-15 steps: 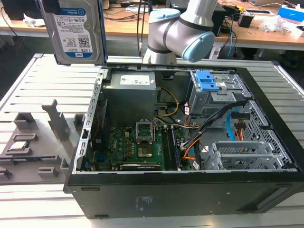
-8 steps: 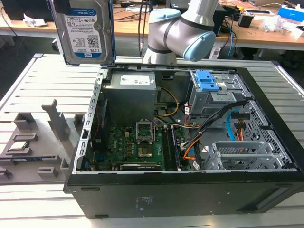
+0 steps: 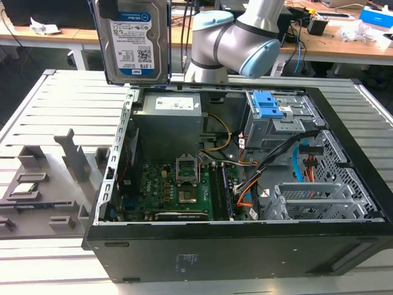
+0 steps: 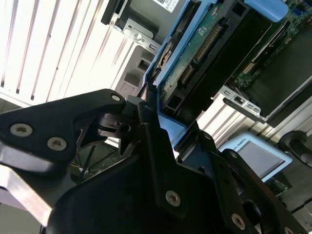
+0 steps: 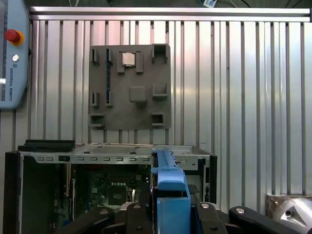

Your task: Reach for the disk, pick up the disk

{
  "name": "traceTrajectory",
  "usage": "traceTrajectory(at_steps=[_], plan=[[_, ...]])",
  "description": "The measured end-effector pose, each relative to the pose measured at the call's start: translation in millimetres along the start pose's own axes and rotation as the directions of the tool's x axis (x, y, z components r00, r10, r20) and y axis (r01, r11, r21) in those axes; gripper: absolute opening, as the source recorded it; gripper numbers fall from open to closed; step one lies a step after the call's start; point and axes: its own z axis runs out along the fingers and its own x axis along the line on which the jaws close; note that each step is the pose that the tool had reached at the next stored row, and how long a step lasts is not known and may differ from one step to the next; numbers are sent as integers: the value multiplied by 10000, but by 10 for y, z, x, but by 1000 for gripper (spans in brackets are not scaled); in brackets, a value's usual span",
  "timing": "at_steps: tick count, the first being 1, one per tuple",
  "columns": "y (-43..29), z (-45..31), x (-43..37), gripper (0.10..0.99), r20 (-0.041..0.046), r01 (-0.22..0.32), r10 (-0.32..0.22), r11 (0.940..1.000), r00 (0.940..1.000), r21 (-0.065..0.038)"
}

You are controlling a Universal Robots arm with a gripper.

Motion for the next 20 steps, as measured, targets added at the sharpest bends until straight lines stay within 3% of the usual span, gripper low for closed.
traceTrajectory(at_steps=[20], plan=[[-607, -26, 3, 369, 1, 0, 0, 10000, 10000, 1]])
